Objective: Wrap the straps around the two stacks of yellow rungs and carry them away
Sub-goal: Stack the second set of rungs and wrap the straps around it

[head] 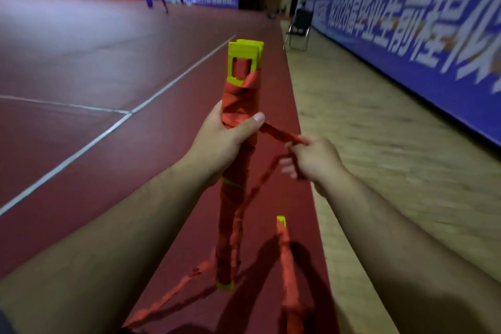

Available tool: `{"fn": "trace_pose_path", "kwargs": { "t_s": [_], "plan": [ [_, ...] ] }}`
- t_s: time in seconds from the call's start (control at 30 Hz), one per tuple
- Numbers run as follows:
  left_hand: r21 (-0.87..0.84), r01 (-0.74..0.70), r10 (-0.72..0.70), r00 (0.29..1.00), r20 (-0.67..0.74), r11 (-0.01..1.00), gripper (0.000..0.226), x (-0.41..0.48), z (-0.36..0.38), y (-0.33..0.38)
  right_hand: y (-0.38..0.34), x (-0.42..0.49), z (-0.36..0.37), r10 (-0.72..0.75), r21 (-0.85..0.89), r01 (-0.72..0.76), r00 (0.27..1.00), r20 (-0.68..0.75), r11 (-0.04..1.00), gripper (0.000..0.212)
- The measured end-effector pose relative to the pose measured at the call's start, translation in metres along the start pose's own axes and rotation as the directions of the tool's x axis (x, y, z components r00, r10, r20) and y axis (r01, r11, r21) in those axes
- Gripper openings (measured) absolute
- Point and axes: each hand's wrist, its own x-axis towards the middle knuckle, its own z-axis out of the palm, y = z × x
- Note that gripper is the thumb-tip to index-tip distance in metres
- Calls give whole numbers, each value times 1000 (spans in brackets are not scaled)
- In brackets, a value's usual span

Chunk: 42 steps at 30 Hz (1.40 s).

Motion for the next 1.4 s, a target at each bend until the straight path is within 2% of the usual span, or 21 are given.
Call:
{"fn": "trace_pose_path", "kwargs": {
  "t_s": [0.03, 0.07, 0.1, 0.13, 0.17, 0.2, 0.23, 0.27, 0.3, 0.47, 0.6, 0.73, 0.83, 0.9, 1.0, 1.17, 1.27, 1.33, 1.37, 1.4],
  "plan": [
    [-15, -43, 44, 999, 2, 999, 28, 4, 3, 21, -24, 3, -15, -119, 83, 129, 985, -125, 988, 24],
    [-22, -66, 66, 998, 0, 998, 24, 5, 5, 29, -37, 7, -24, -253, 66, 276, 936, -245, 959, 26],
    [-37, -108, 107, 994, -12, 993, 22, 5, 8, 47, -59, 5, -37, -389, -1, 416, 850, -357, 909, 24],
    [-47, -141, 140, 990, -31, 989, 20, 4, 10, 58, -74, 2, -47, -504, -97, 511, 769, -393, 854, 19],
    [-63, -171, 168, 984, -52, 983, 20, 2, 12, 72, -90, -4, -57, -596, -203, 563, 721, -355, 802, 16],
    [-71, -186, 180, 981, -74, 980, 19, 1, 12, 80, -98, -5, -64, -649, -333, 566, 721, -243, 754, 16],
    [-86, -189, 182, 979, -91, 978, 19, -2, 13, 88, -103, -12, -70, -625, -482, 514, 774, -95, 710, 17],
    [-91, -184, 175, 979, -101, 979, 20, -5, 11, 91, -101, -17, -73, -552, -610, 450, 833, 24, 653, 15],
    [-101, -170, 159, 982, -101, 980, 21, -8, 10, 91, -97, -23, -74, -472, -685, 395, 878, 84, 612, 14],
    [-83, -64, 60, 997, -47, 995, 22, -29, 8, 61, -65, -43, -67, -343, -839, 254, 935, 87, 480, 15],
    [-66, -3, 2, 1000, -23, 998, 15, -46, 5, 27, -27, -47, -55, -236, -767, 228, 966, 103, 599, 19],
    [-56, 38, -39, 999, -19, 998, 18, -57, -2, -3, 9, -46, -44, -184, -728, 266, 964, 192, 632, 25],
    [-64, 69, -70, 997, -22, 996, 18, -61, -8, -22, 31, -46, -37, -99, -652, 284, 947, 306, 703, 30],
    [-51, 93, -93, 996, -1, 994, 21, -66, -11, -38, 51, -47, -25, -34, -673, 288, 931, 364, 681, 32],
    [-50, 128, -127, 992, 26, 991, 29, -70, -16, -61, 81, -43, -5, -19, -694, 285, 931, 364, 661, 43],
    [-39, 194, -193, 981, 16, 980, 34, -67, -36, -99, 118, -31, 30, 48, -714, 274, 917, 395, 645, 37],
    [-33, 225, -226, 974, -17, 974, 32, -68, -50, -125, 131, -23, 46, 37, -711, 290, 913, 407, 641, 29],
    [-31, 246, -248, 967, -63, 969, 29, -63, -59, -137, 135, -20, 52, -73, -653, 379, 892, 445, 656, 21],
    [-22, 247, -248, 965, -86, 969, 29, -59, -63, -139, 135, -23, 54, -133, -571, 392, 887, 442, 721, 12],
    [-16, 252, -252, 962, -105, 968, 28, -55, -68, -144, 138, -27, 59, -148, -434, 346, 892, 427, 832, 8]
  ]
}}
